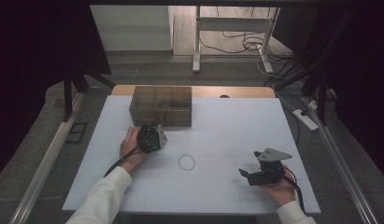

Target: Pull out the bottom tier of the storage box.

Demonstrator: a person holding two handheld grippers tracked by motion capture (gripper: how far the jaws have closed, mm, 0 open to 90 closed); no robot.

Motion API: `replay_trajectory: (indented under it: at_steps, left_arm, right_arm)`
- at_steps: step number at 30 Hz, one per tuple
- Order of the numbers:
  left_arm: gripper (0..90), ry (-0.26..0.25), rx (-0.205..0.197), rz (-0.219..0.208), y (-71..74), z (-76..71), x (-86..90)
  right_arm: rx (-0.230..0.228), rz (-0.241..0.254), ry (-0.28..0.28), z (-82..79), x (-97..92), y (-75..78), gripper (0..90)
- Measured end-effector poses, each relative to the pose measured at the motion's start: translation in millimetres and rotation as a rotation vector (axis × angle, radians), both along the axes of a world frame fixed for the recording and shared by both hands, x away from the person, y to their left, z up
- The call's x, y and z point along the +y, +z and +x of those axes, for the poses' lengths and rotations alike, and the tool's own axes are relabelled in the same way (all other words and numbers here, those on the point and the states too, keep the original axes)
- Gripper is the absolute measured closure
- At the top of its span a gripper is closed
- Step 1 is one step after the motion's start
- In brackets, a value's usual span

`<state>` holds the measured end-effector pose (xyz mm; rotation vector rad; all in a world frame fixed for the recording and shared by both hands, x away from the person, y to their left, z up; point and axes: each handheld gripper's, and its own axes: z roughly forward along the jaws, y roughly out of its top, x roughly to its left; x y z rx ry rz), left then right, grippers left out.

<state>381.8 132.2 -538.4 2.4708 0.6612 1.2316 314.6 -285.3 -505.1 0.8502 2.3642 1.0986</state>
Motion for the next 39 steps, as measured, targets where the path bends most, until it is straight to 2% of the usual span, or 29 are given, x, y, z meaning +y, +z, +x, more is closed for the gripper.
replay_trajectory:
  at_steps: [7,15,17,21,39]
  left_arm:
    - [45.6,0.007,-0.031,0.020,-1.9,2.0,-1.8]
    - [47.6,0.010,-0.046,0.048,-4.9,3.7,-3.2]
    - [48.4,0.010,-0.053,0.040,-6.1,3.8,-3.9]
    - [49.6,0.006,-0.055,0.062,-6.4,4.0,-4.3]
    - [55.1,0.001,-0.074,0.089,-13.7,8.1,-7.0]
  right_arm:
    - [0.001,-0.001,-0.001,-0.1,0.0,0.0,8.3]
    - [0.001,-0.001,-0.003,-0.1,-0.1,0.1,8.4]
    - [-0.001,-0.002,-0.003,-0.2,-0.2,0.2,8.3]
    - [0.000,-0.002,-0.003,-0.1,-0.2,0.2,8.3]
    - [0.001,-0.001,-0.003,0.2,-0.1,-0.1,8.4]
